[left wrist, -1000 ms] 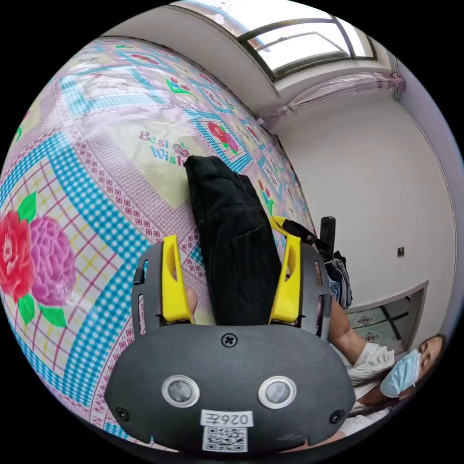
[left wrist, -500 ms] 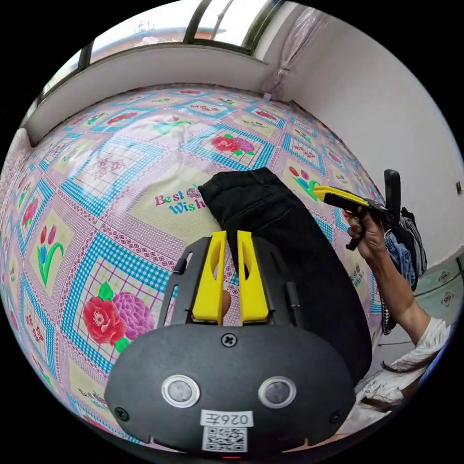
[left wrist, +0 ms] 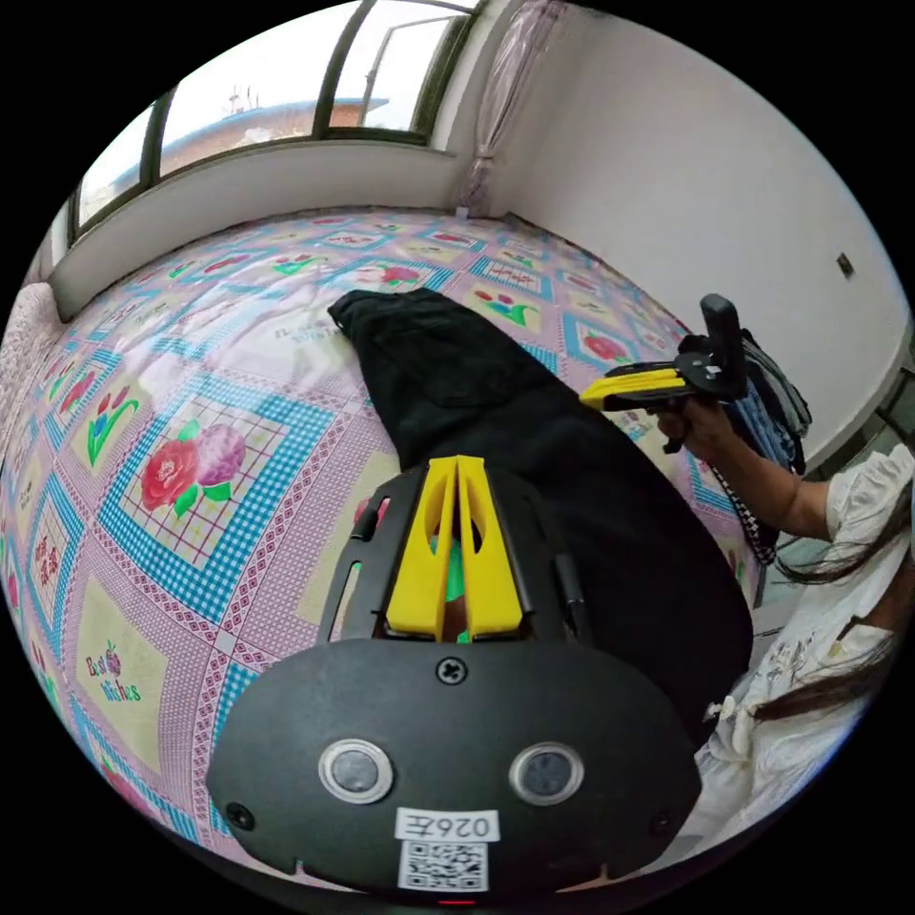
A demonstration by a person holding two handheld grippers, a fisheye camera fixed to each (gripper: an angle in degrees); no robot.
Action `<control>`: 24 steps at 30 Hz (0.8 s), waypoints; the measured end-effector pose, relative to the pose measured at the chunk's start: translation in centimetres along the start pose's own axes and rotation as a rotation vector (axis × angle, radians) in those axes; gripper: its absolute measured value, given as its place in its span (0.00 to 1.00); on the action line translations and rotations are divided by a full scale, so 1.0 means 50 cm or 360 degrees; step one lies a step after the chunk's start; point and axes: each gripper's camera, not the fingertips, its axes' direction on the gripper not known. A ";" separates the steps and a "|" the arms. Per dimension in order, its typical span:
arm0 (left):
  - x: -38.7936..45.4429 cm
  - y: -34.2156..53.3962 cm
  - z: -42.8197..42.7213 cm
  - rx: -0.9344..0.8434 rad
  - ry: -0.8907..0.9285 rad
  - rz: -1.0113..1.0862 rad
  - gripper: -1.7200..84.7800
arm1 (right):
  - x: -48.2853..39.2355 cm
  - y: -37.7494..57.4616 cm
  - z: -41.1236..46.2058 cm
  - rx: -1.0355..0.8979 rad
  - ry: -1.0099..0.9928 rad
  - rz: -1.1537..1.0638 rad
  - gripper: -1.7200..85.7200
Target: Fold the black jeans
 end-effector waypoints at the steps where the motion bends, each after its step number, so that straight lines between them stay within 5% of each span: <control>1: 0.035 0.016 -0.003 0.0022 0.0051 0.0079 0.01 | -0.027 0.026 -0.015 0.0054 -0.0154 -0.0031 0.01; 4: 0.081 0.059 0.093 -0.0343 -0.0056 0.0154 0.01 | -0.065 0.087 0.055 -0.0307 0.0071 -0.0103 0.01; 7: 0.070 0.091 0.021 -0.0304 0.0087 -0.0069 0.01 | -0.043 0.133 -0.001 -0.0212 0.0080 0.0105 0.01; 12: 0.175 0.197 -0.149 0.0185 0.0028 -0.0148 0.01 | -0.117 0.208 -0.112 0.0106 -0.0034 0.0147 0.01; 14: 0.220 0.226 -0.128 0.0037 0.0008 -0.0077 0.01 | -0.169 0.246 -0.035 -0.0240 -0.0066 -0.0026 0.01; 15: 0.242 0.247 -0.080 -0.0262 -0.0026 -0.0027 0.01 | -0.176 0.263 -0.004 -0.0390 0.0004 -0.0063 0.01; 16: 0.253 0.281 -0.088 -0.0190 -0.0096 -0.0050 0.01 | -0.176 0.303 -0.036 -0.0147 0.0075 -0.0031 0.01; 24: 0.296 0.504 -0.233 0.0050 -0.0130 -0.0553 0.01 | -0.143 0.447 -0.206 0.0042 0.0020 0.0238 0.01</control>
